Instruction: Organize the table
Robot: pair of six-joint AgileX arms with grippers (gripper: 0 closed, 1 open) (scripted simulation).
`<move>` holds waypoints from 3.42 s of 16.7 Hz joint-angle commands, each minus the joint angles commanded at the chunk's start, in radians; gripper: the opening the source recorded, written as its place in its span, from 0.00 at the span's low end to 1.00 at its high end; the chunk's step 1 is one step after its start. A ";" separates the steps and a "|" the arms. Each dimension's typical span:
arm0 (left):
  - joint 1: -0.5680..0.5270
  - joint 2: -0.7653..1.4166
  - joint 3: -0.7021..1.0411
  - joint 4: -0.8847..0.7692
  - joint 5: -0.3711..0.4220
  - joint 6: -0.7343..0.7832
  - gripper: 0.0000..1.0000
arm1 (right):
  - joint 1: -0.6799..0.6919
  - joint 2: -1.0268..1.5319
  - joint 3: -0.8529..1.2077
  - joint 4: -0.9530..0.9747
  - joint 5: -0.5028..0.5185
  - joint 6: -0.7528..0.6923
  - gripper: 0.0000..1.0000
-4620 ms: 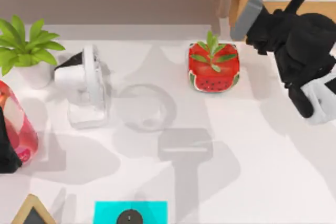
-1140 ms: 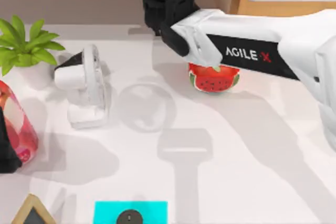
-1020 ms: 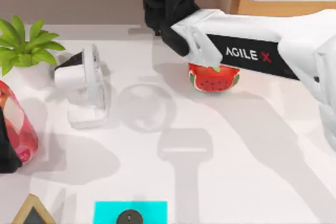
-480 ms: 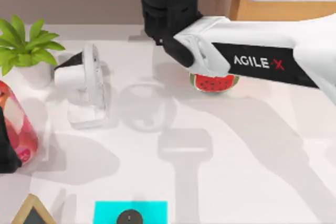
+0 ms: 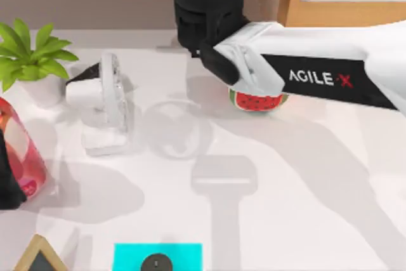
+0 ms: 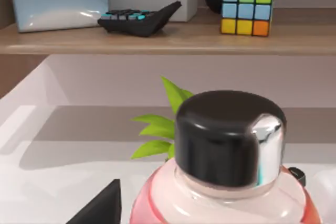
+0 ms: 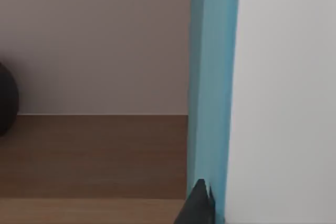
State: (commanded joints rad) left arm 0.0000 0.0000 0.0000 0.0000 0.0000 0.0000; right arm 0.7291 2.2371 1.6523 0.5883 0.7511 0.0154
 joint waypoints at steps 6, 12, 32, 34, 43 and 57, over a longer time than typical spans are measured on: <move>0.000 0.000 0.000 0.000 0.000 0.000 1.00 | -0.036 -0.234 -0.294 0.036 -0.218 0.198 0.00; 0.000 0.000 0.000 0.000 0.000 0.000 1.00 | -0.120 -0.571 -0.721 0.067 -0.584 0.492 0.00; 0.000 0.000 0.000 0.000 0.000 0.000 1.00 | -1.221 -0.483 -0.863 0.097 -1.195 1.358 0.00; 0.000 0.000 0.000 0.000 0.000 0.000 1.00 | -1.243 -0.422 -0.807 0.100 -1.204 1.397 0.00; 0.000 0.000 0.000 0.000 0.000 0.000 1.00 | -1.246 -0.362 -0.759 0.103 -1.210 1.429 0.00; 0.000 0.000 0.000 0.000 0.000 0.000 1.00 | -1.213 -0.266 -0.643 0.088 -1.174 1.440 0.23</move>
State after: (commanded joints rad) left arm 0.0000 0.0000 0.0000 0.0000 0.0000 0.0000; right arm -0.4842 1.9713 1.0091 0.6759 -0.4231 1.4550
